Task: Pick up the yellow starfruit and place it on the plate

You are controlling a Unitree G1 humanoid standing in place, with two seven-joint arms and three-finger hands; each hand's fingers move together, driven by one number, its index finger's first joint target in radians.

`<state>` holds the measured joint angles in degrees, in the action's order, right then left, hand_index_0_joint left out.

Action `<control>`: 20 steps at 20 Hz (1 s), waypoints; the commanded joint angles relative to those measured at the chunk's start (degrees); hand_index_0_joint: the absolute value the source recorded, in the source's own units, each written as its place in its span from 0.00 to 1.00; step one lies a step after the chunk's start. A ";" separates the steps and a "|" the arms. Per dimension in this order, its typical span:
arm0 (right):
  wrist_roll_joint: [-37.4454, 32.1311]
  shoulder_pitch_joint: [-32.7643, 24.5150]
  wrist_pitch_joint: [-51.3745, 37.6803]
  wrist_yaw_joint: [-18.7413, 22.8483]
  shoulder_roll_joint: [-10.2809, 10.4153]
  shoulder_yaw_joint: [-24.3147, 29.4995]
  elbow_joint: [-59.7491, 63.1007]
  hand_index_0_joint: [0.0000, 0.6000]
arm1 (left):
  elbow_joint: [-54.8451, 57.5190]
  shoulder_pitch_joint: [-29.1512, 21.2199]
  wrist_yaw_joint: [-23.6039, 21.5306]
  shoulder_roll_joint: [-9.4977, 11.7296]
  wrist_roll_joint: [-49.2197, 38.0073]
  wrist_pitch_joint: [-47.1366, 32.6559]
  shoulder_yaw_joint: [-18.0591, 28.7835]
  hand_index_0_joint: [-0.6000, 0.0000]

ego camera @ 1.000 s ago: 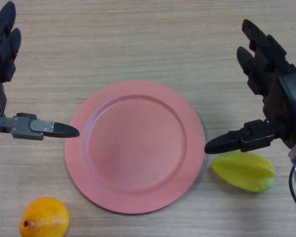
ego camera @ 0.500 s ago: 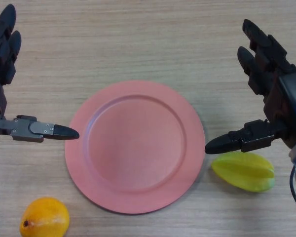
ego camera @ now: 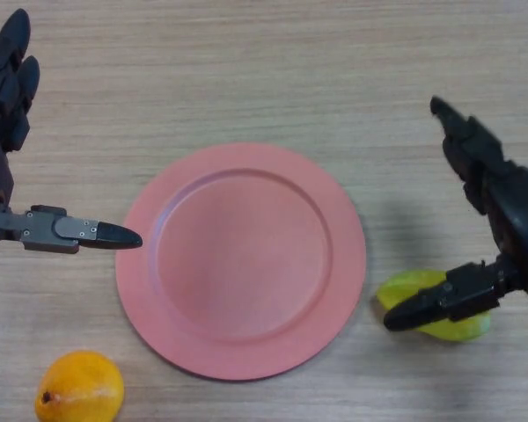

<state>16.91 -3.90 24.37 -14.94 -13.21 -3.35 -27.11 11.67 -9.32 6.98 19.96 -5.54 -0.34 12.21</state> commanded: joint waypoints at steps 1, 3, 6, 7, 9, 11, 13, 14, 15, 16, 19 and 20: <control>4.02 -0.15 -8.42 0.41 -1.04 1.56 -1.53 0.00 | 2.46 -1.90 0.06 1.94 -2.48 -6.49 2.62 1.00; 7.92 0.70 -8.06 -0.43 -0.93 1.13 -0.33 0.00 | 2.66 -1.98 0.33 2.00 -3.49 -6.08 2.90 1.00; 12.47 1.70 -11.60 0.40 -0.91 0.98 4.05 0.00 | 2.23 -1.90 0.25 1.93 -3.59 -6.26 2.67 1.00; 12.45 1.80 -12.69 0.80 -0.86 1.18 5.02 0.00 | 2.16 -1.88 0.32 1.91 -3.43 -6.40 2.62 1.00; 13.01 2.10 -15.31 1.30 -0.99 1.25 8.10 0.00 | 2.24 -1.49 0.65 1.75 -3.71 -6.14 2.71 1.00; 14.73 2.33 -19.34 2.84 -1.42 1.52 11.52 0.00 | 2.84 -1.30 0.39 1.75 -3.74 -5.90 2.87 1.00; 15.46 2.55 -20.22 3.19 -1.53 1.70 12.35 0.42 | 2.93 -1.17 0.37 1.70 -3.67 -6.05 2.94 1.00; 16.51 2.72 -21.16 3.71 -1.70 2.05 13.38 0.67 | 2.92 -0.88 0.14 1.60 -3.41 -6.34 3.05 1.00; 17.52 2.91 -21.99 4.24 -1.86 2.32 14.24 0.83 | 3.04 -0.55 -0.05 1.53 -3.26 -6.36 3.19 1.00; 20.29 2.58 -25.27 6.45 -2.43 2.98 16.40 1.00 | 3.88 0.35 -0.04 1.47 -2.78 -5.82 3.62 1.00; 21.98 1.99 -28.18 7.40 -2.75 3.24 17.71 1.00 | 5.03 1.09 0.58 1.53 -2.06 -4.87 4.28 1.00; 22.52 2.37 -28.84 6.40 -2.88 3.25 17.56 1.00 | 5.13 1.25 0.38 1.47 -1.69 -4.62 4.36 1.00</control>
<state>37.32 -0.28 2.22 -11.51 -14.69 -3.01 -6.95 13.29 -6.63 7.41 19.24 -7.30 -0.02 12.32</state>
